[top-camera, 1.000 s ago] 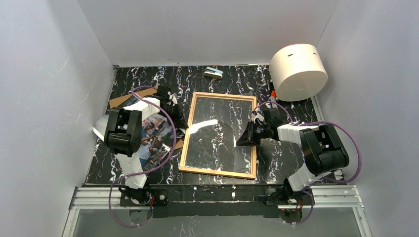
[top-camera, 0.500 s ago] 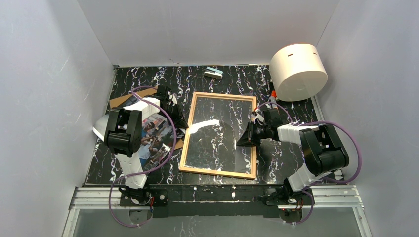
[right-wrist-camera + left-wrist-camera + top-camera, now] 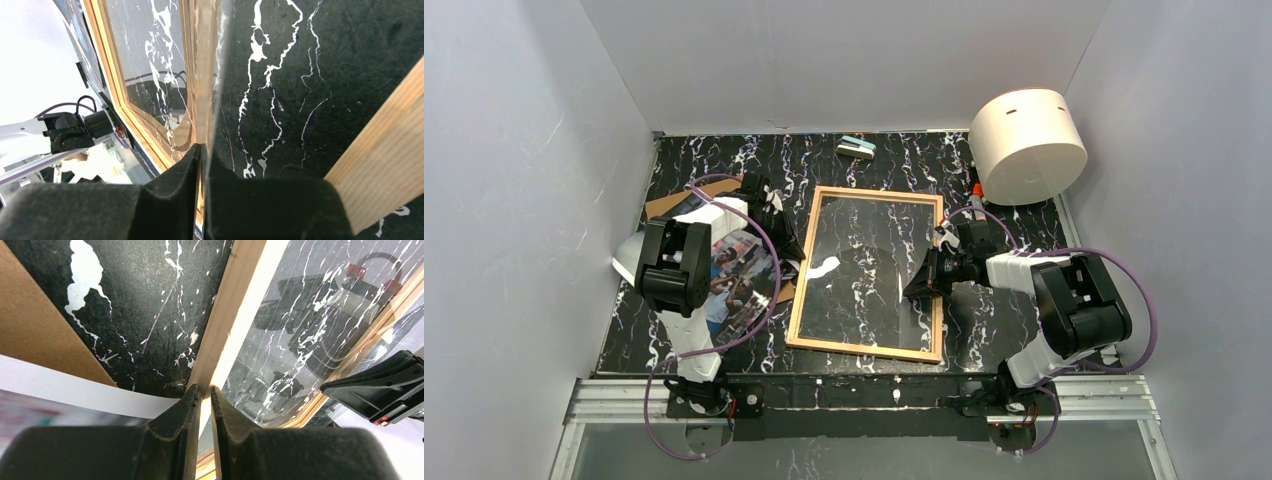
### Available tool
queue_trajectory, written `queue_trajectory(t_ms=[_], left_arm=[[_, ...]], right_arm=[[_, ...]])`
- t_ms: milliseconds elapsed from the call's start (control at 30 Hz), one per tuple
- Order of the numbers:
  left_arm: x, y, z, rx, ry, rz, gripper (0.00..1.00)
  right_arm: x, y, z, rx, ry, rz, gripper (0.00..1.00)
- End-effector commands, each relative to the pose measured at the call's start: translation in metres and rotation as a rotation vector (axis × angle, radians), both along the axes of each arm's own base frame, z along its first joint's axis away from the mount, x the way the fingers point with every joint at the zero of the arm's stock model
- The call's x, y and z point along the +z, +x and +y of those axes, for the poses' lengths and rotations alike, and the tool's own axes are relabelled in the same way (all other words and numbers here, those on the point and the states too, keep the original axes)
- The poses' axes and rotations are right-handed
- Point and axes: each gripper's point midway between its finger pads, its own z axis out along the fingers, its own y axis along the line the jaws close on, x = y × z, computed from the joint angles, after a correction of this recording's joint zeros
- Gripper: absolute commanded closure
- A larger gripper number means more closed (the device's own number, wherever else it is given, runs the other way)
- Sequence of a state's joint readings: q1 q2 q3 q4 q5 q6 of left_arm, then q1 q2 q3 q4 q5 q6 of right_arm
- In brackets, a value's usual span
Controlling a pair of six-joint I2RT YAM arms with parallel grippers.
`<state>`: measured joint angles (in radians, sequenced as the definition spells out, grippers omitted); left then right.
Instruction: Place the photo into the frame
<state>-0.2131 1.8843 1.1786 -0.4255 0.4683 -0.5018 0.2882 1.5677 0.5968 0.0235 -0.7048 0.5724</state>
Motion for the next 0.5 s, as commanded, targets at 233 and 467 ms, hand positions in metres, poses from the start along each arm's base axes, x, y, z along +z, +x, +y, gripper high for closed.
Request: queue_trajectory(t_ms=[233,467], left_arm=[[-0.021,-0.005,0.008,-0.003,0.070,0.038,0.88],[-0.021,-0.005,0.006,-0.009,0.059,0.040,0.85]], right_arm=[[0.004,-0.006,0.004,0.033,0.042,0.000,0.84],[0.009,-0.003,0.010,0.062,0.091,-0.015,0.76]])
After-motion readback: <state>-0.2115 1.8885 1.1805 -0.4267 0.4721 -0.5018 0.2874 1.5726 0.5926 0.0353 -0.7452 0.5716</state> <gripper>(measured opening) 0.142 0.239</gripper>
